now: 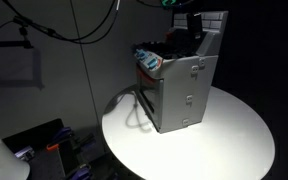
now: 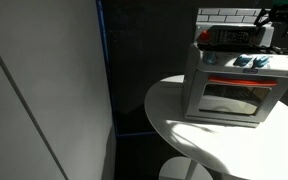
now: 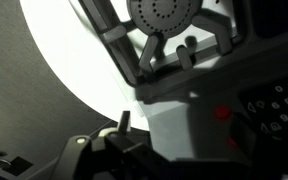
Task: Press the top orange button on the right side of the stove twice
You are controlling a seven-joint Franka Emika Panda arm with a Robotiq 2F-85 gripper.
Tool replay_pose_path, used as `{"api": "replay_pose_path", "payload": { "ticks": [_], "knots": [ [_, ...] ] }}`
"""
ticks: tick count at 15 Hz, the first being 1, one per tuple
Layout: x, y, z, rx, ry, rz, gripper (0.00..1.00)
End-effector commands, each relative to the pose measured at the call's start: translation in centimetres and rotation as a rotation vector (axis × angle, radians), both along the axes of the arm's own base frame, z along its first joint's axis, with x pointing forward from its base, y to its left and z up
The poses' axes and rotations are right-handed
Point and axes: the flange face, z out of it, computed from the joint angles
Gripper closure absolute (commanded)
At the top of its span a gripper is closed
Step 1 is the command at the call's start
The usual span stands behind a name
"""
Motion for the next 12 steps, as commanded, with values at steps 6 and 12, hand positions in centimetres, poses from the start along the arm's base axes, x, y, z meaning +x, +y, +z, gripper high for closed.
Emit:
{"api": "replay_pose_path", "payload": {
  "ticks": [6,12],
  "knots": [
    [0.89,0.16,0.62,0.015,-0.032,-0.015,0.00],
    [1.21,0.06,0.54,0.002,-0.051,-0.011,0.00]
  ]
}}
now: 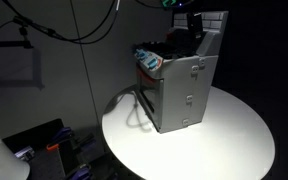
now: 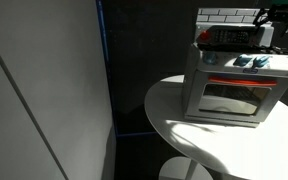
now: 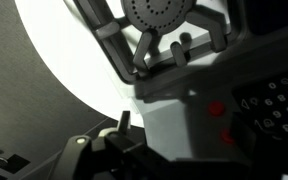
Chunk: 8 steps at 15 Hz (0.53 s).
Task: Press the top orange button on the right side of the stove twice
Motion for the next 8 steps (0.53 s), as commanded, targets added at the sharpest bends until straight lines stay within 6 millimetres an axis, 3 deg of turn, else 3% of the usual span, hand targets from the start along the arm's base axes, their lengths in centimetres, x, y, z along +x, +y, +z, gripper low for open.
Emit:
{"api": "replay_pose_path", "payload": {
  "ticks": [1,8],
  "knots": [
    [1.00,-0.20,0.41,0.003,-0.035,-0.017,0.00],
    [1.34,-0.49,0.10,-0.011,-0.052,-0.018,0.00]
  ]
}}
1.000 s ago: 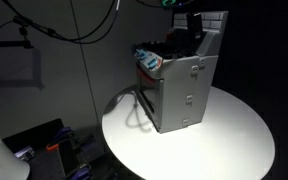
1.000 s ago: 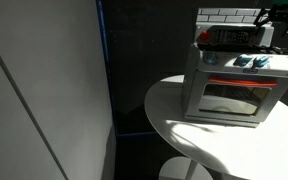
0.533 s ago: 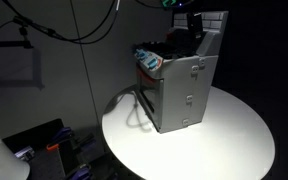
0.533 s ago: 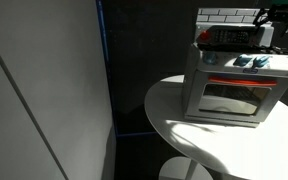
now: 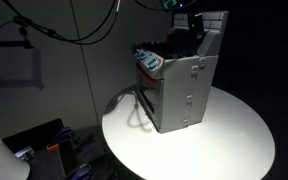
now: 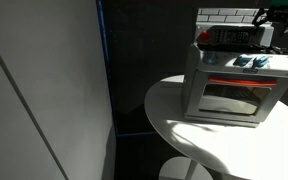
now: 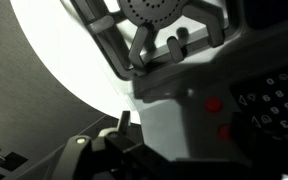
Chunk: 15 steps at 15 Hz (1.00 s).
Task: Press the top orange button on the right side of the stove twice
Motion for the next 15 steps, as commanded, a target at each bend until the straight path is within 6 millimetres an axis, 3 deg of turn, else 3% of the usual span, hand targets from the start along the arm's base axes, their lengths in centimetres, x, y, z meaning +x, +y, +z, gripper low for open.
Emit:
{"api": "replay_pose_path", "payload": {
  "ticks": [1,6,15],
  "knots": [
    [1.1,-0.5,0.2,-0.011,-0.036,-0.020,0.00],
    [0.7,-0.3,0.3,-0.003,-0.024,-0.023,0.00],
    [-3.4,3.0,2.7,0.077,0.140,0.076,0.00]
  ]
}}
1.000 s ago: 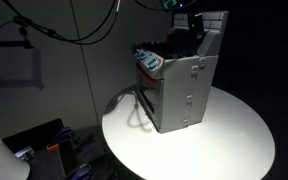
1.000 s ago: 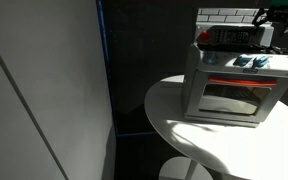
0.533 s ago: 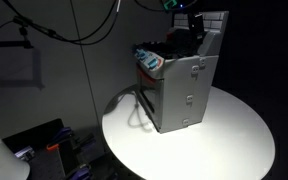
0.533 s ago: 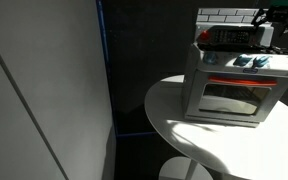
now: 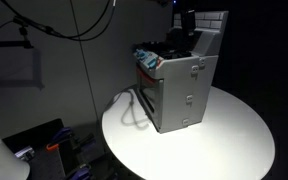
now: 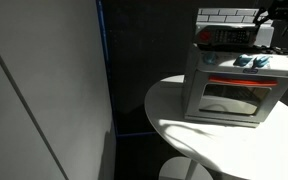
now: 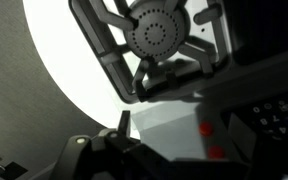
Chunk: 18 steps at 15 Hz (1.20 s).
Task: Press the top orange button on the right side of the stove twice
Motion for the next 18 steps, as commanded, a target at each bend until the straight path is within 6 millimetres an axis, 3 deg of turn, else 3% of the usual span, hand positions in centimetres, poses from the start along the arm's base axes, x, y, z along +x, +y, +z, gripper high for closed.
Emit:
{"api": "replay_pose_path", "payload": {
  "ticks": [1,9,18],
  "knots": [
    [-2.7,1.6,2.0,0.070,0.085,0.074,0.00],
    [-7.4,4.2,5.5,0.249,0.272,0.357,0.00],
    [-12.7,5.7,9.8,0.222,0.418,0.446,0.00]
  ]
}}
